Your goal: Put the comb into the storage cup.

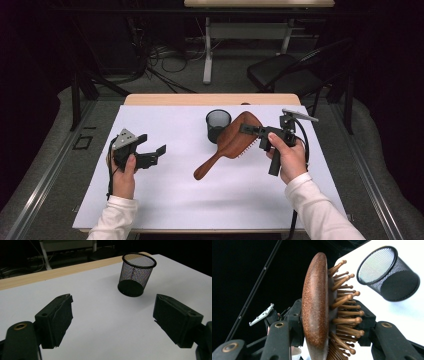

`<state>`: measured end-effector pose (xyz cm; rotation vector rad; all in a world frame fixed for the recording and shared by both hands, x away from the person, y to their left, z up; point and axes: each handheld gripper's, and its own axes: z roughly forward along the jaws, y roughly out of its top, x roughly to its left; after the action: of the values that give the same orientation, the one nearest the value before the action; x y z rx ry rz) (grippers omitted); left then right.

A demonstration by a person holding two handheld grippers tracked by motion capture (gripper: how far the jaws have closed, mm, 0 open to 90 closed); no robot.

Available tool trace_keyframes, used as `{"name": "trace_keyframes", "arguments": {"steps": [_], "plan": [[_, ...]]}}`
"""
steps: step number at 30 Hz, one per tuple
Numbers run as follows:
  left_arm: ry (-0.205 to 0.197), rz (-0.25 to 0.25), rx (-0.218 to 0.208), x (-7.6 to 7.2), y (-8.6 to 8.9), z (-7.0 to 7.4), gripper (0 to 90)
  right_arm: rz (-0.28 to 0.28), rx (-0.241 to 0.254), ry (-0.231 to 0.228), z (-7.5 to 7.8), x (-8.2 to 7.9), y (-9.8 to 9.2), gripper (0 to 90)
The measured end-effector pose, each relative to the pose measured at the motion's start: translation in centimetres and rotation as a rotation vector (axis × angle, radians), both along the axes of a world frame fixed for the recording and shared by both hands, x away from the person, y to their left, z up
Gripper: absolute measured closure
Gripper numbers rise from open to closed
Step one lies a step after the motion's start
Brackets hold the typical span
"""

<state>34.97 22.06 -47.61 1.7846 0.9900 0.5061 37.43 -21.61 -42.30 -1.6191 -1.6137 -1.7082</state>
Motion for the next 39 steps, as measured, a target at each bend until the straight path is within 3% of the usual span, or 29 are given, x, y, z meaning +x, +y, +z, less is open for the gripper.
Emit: {"name": "trace_keyframes", "arguments": {"steps": [16,27,39], "plan": [[0.013,-0.019,0.0,0.0,-0.3,-0.2,16.1,-0.049,-0.021,-0.013,2.8,1.8,-0.6,51.5],[0.011,-0.019,-0.001,0.0,-0.2,-0.2,16.1,-0.08,-0.018,-0.005,3.1,3.0,-0.5,51.5],[0.013,-0.025,0.0,0.1,-0.4,-0.3,16.1,-0.175,-0.038,0.011,3.3,5.2,-1.2,51.5]]}}
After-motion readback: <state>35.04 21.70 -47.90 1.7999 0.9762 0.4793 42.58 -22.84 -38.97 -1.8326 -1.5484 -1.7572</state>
